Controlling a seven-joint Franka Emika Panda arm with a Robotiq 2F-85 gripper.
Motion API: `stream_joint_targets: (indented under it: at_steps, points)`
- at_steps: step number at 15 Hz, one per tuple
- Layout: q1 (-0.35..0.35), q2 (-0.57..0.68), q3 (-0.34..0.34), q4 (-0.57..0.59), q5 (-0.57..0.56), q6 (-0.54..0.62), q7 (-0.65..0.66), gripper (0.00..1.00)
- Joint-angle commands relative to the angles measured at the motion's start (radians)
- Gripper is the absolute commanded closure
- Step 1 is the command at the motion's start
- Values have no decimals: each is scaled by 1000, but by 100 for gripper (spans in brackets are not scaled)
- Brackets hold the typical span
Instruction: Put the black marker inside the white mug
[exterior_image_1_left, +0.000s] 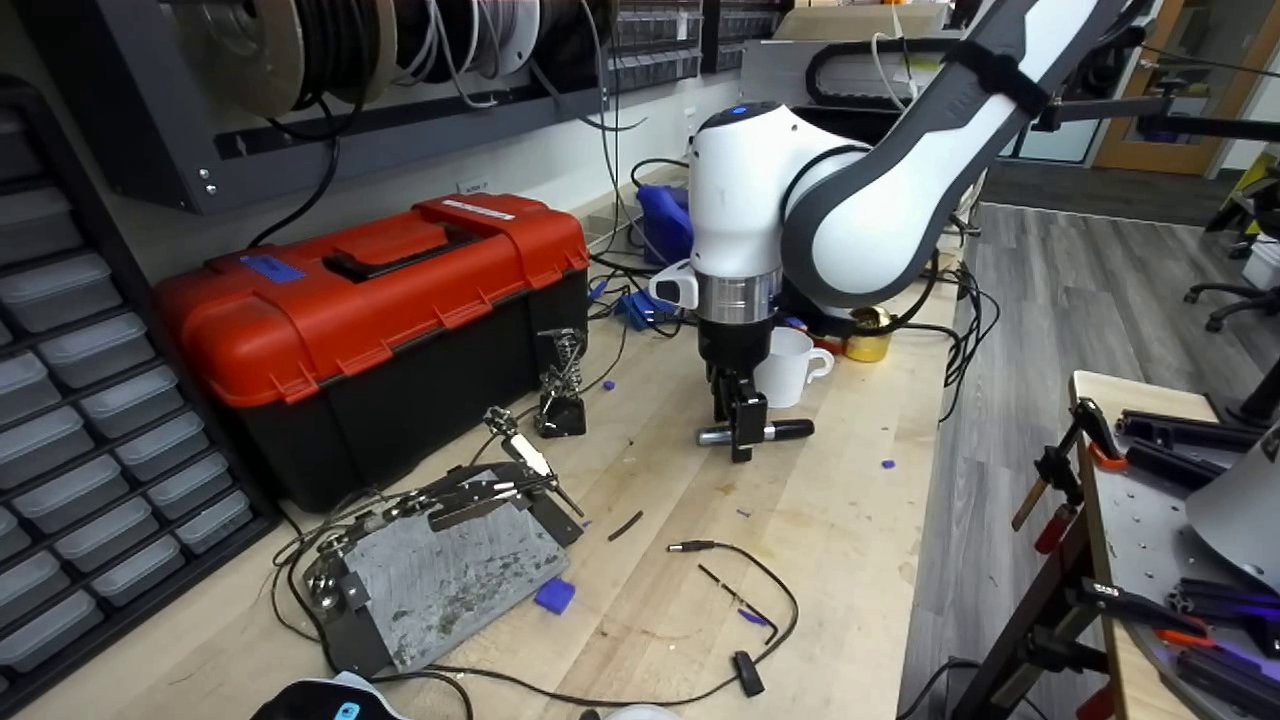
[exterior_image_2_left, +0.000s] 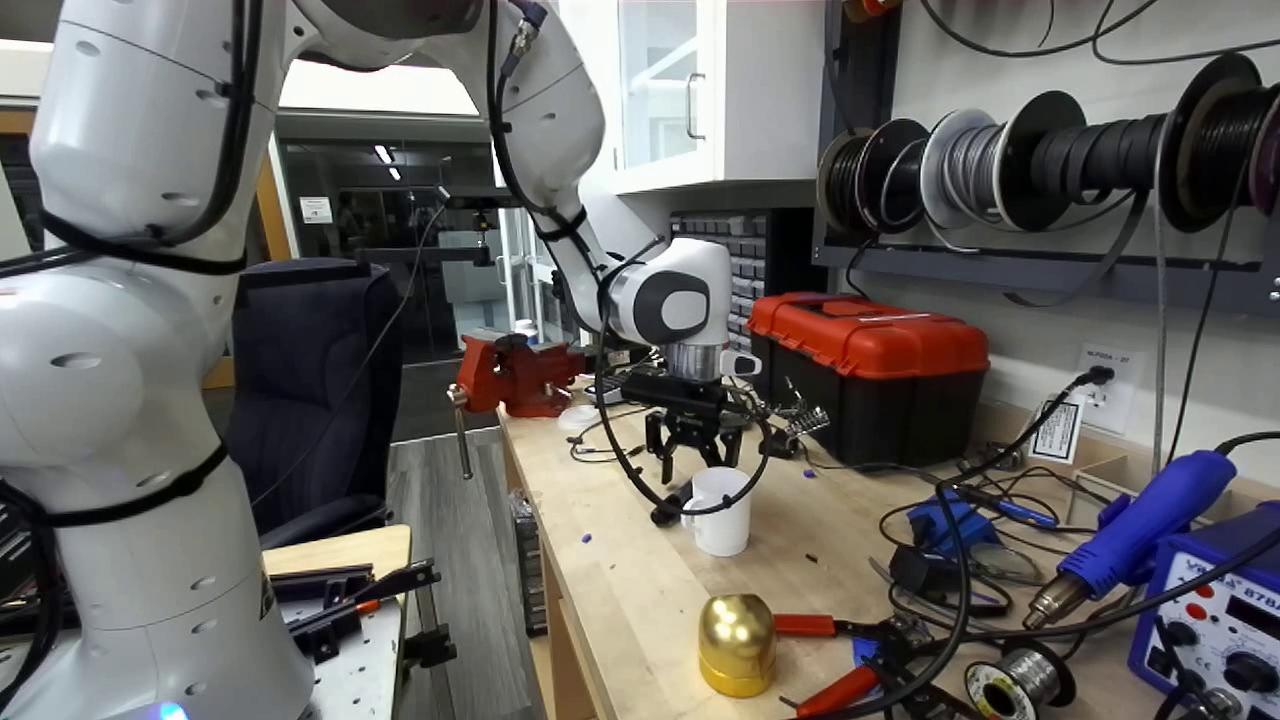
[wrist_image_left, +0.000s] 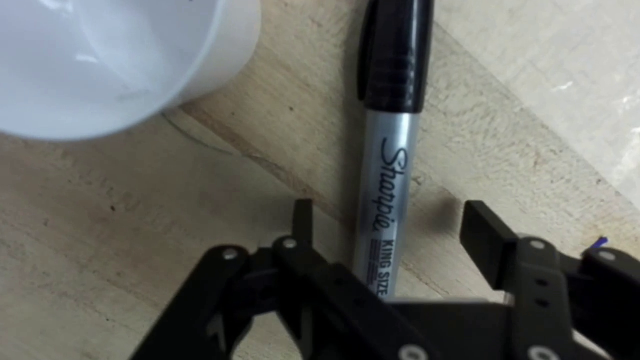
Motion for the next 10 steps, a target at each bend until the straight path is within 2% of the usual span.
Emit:
stream_joint_targets:
  at_steps: [1,8,10]
  points:
    - [-12,-3,10,-25,6,48,28,53]
    - [-13,-21,3,-29,-1,63,52,98]
    - [-6,-30,-4,-28,-10,50,72,94]
